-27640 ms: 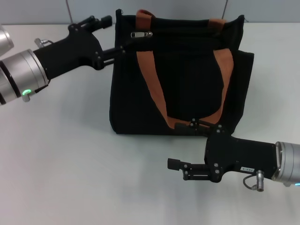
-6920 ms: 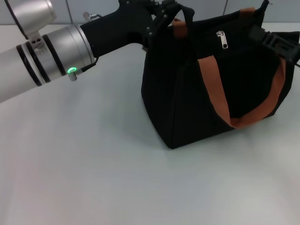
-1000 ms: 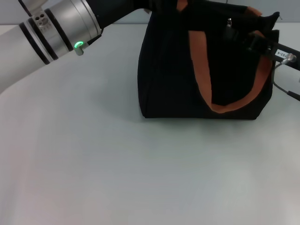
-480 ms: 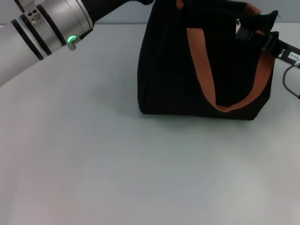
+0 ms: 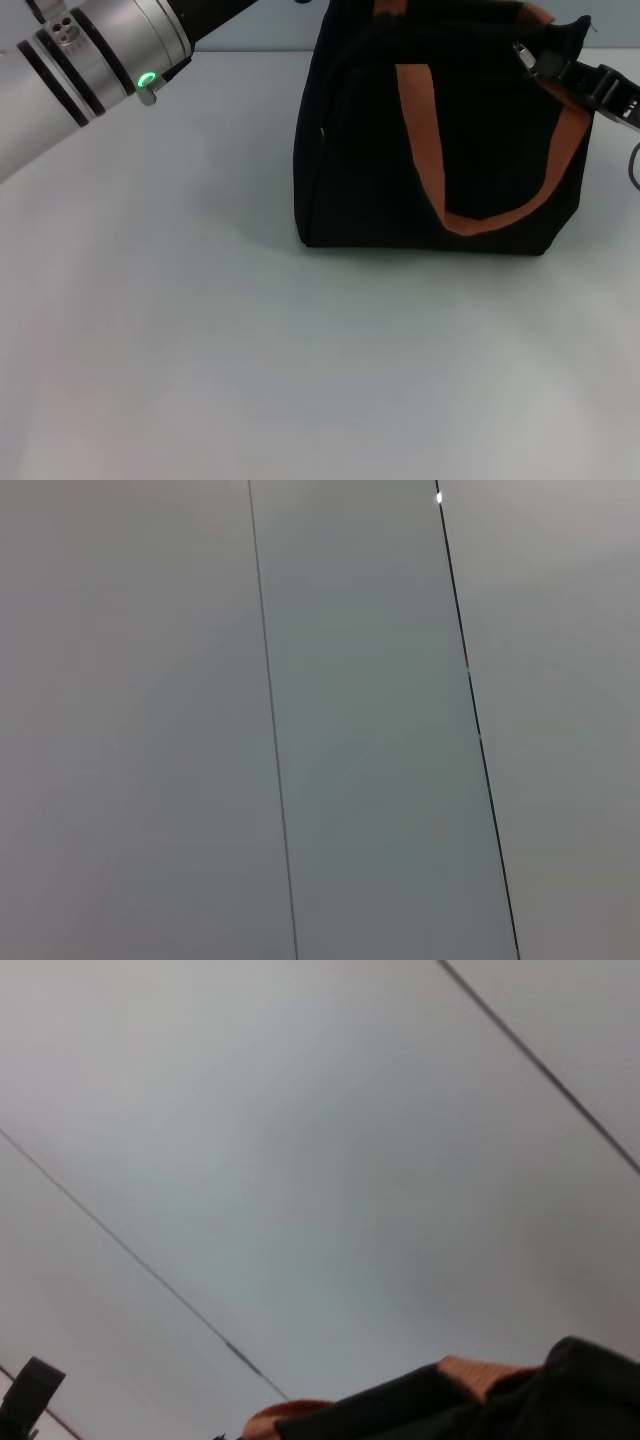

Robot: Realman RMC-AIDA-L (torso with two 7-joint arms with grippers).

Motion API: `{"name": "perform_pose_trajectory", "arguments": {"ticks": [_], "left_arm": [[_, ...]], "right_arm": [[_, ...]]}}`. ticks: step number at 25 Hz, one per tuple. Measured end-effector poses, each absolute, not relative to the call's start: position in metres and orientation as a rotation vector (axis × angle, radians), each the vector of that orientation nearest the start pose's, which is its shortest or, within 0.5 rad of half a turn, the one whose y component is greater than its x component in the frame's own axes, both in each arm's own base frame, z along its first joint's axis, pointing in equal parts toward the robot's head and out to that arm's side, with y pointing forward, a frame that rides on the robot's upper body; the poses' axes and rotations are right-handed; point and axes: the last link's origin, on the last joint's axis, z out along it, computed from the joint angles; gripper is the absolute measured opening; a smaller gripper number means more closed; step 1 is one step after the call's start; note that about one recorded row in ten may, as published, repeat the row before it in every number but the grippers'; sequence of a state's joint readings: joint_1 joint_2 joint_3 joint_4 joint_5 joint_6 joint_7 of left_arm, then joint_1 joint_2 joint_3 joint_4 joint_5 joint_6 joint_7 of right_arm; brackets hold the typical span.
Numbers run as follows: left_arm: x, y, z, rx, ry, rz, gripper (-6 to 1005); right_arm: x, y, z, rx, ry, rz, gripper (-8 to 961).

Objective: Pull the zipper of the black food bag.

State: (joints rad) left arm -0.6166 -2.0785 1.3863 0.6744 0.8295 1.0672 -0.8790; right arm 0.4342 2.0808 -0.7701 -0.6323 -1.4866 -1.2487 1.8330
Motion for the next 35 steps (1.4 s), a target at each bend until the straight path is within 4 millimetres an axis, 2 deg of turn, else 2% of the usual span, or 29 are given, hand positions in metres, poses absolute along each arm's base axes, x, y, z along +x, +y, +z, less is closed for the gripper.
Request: {"name": "perform_pose_trajectory", "arguments": {"ticks": [10,15,16,19,22,23,24,25,28,31,33,35], "left_arm": [[-0.137,0.407,-0.008,-2.228,-0.098,-1.098,0],[-0.146,0.403,-0.009,-2.226,-0.123,-1.086,0],[-0.153,0.4,-0.009,-2.222,-0.142,-1.083,0],[-0.16,0.394,-0.01,-2.225,-0.164,-1.091,0],[-0.168,0.374,-0.019,-2.285,-0.149,-1.118,-1],[-0.17,0.356,-0.027,-2.352,-0.107,-1.147,-1],[-0.17,0.356,-0.027,-2.352,-0.107,-1.147,-1],[-0.171,0.349,-0.029,-2.373,-0.099,-1.164,-1],[-0.179,0.324,-0.034,-2.441,-0.088,-1.218,0],[-0.191,0.304,-0.034,-2.473,-0.104,-1.254,146],[-0.198,0.292,-0.034,-2.483,-0.128,-1.283,186],[-0.2,0.289,-0.034,-2.484,-0.137,-1.291,225]], "right_arm": [[0.284,0.355,0.041,-1.962,1.31,1.258,0],[0.288,0.338,0.055,-1.905,1.195,1.415,23],[0.291,0.328,0.06,-1.886,1.127,1.462,29],[0.29,0.32,0.062,-1.909,1.054,1.488,46],[0.281,0.303,0.063,-2.004,0.84,1.522,64],[0.274,0.287,0.062,-2.063,0.634,1.532,69],[0.274,0.287,0.062,-2.063,0.634,1.532,75],[0.271,0.277,0.062,-2.085,0.508,1.539,81],[0.267,0.255,0.063,-2.129,0.314,1.559,98],[0.268,0.238,0.062,-2.22,0.267,1.561,144],[0.271,0.229,0.054,-2.33,0.279,1.51,212],[0.271,0.228,0.051,-2.356,0.289,1.496,281]]}}
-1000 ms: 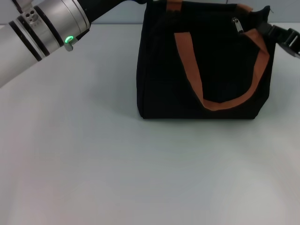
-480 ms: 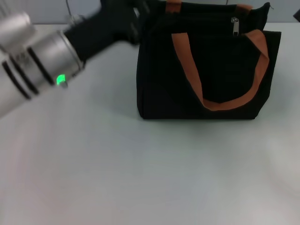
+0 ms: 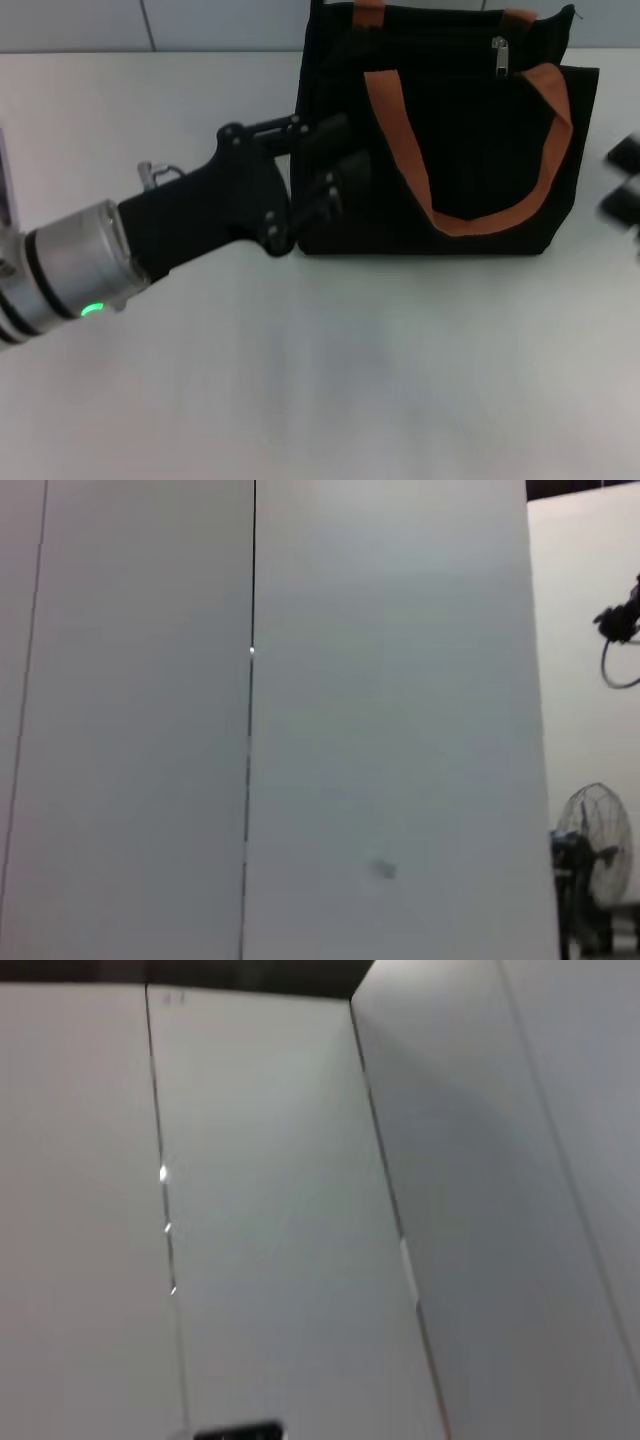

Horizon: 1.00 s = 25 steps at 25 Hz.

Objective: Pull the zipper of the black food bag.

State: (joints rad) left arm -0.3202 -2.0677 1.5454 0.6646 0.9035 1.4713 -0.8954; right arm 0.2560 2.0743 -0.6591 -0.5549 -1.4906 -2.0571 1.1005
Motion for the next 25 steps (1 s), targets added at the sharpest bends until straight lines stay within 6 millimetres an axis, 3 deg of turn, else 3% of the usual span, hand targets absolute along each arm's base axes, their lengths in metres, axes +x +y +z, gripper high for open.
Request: {"name": "perform_pose_trajectory", "arguments": {"ticks": [7,11,18,25], "left_arm": [[-0.21,0.25,-0.034,-2.604,-0.115,-1.389,364],[-0.217,0.235,-0.036,-2.685,-0.096,-1.374,545],[-0.227,0.22,-0.044,-2.729,-0.12,-1.327,790],[-0.227,0.22,-0.045,-2.734,-0.12,-1.325,788]], "right_arm": [[0.274,0.218,0.026,-2.503,0.279,1.414,575],[0.277,0.213,0.02,-2.517,0.24,1.387,737],[0.281,0.205,0.01,-2.481,0.227,1.383,781],[0.28,0.206,0.009,-2.486,0.226,1.38,806]]}}
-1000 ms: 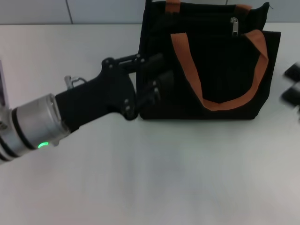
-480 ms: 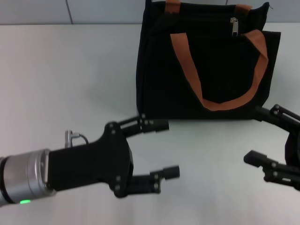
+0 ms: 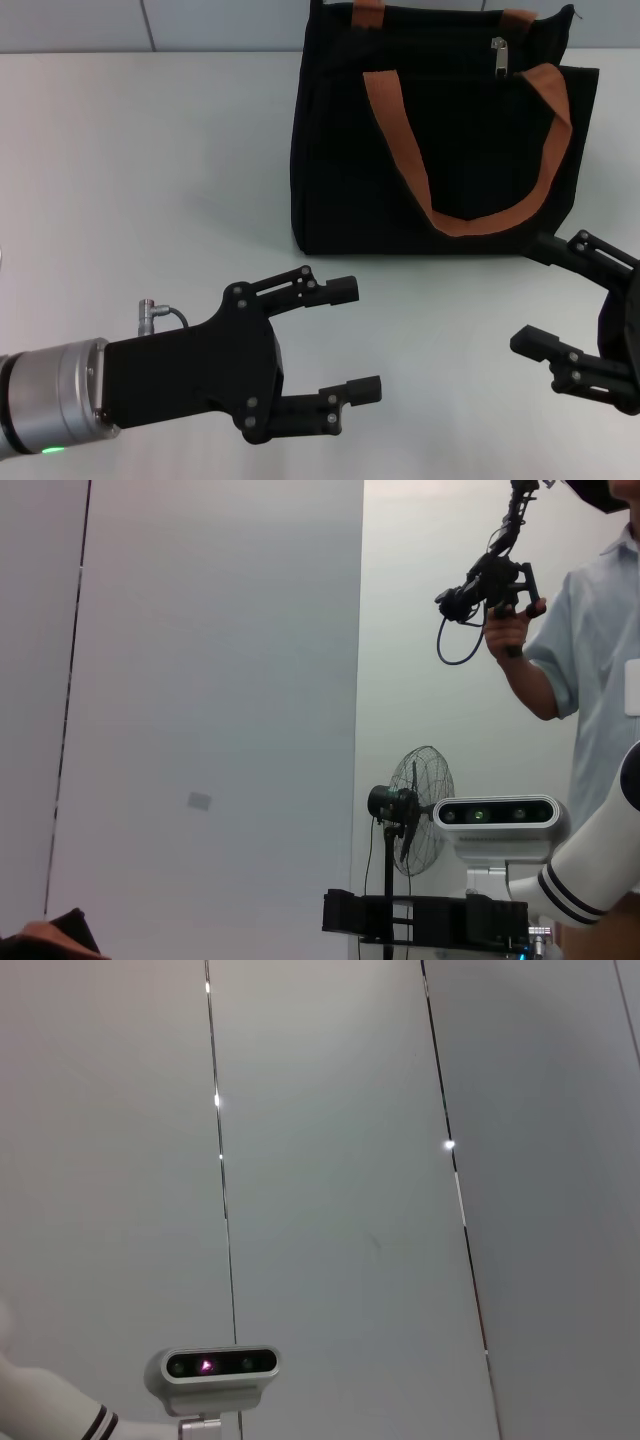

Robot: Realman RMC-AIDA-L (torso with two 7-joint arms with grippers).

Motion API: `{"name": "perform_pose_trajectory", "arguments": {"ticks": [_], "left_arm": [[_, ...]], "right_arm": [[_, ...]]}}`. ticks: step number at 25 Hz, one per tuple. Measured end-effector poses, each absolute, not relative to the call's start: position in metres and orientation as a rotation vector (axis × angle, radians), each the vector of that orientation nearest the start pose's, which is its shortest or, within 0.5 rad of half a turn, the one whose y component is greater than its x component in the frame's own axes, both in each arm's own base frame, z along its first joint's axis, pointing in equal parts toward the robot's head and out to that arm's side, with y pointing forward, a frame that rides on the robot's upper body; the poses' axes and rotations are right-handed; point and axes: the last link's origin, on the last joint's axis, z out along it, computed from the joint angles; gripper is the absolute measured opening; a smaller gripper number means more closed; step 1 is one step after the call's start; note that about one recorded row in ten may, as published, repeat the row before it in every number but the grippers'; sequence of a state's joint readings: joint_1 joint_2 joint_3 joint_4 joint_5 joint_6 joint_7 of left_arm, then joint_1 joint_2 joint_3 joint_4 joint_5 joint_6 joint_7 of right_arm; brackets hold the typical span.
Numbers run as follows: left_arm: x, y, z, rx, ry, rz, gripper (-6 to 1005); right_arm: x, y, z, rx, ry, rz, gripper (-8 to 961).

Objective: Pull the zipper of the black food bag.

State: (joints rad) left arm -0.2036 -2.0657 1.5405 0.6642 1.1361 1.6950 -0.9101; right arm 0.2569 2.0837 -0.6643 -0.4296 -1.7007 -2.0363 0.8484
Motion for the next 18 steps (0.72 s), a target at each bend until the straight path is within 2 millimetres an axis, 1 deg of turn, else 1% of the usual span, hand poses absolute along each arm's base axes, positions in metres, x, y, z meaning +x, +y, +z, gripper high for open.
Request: {"name": "perform_pose_trajectory", "arguments": {"ticks": [5,8,14,18], "left_arm": [[-0.2214,0.2252,-0.0457,-2.749,-0.092,-1.329,790],[-0.2177,0.2271,-0.0462,-2.763,-0.076,-1.337,790],[-0.2187,0.2259,-0.0474,-2.772,-0.073,-1.328,789],[-0.2217,0.2215,-0.0513,-2.831,-0.054,-1.283,788]], "right_arm": [[0.2792,0.2068,0.0081,-2.492,0.224,1.383,806],[0.2792,0.2067,0.008,-2.485,0.186,1.371,806],[0.2796,0.2061,0.0077,-2.487,0.18,1.366,806],[0.2803,0.2052,0.007,-2.532,0.166,1.339,806]]}}
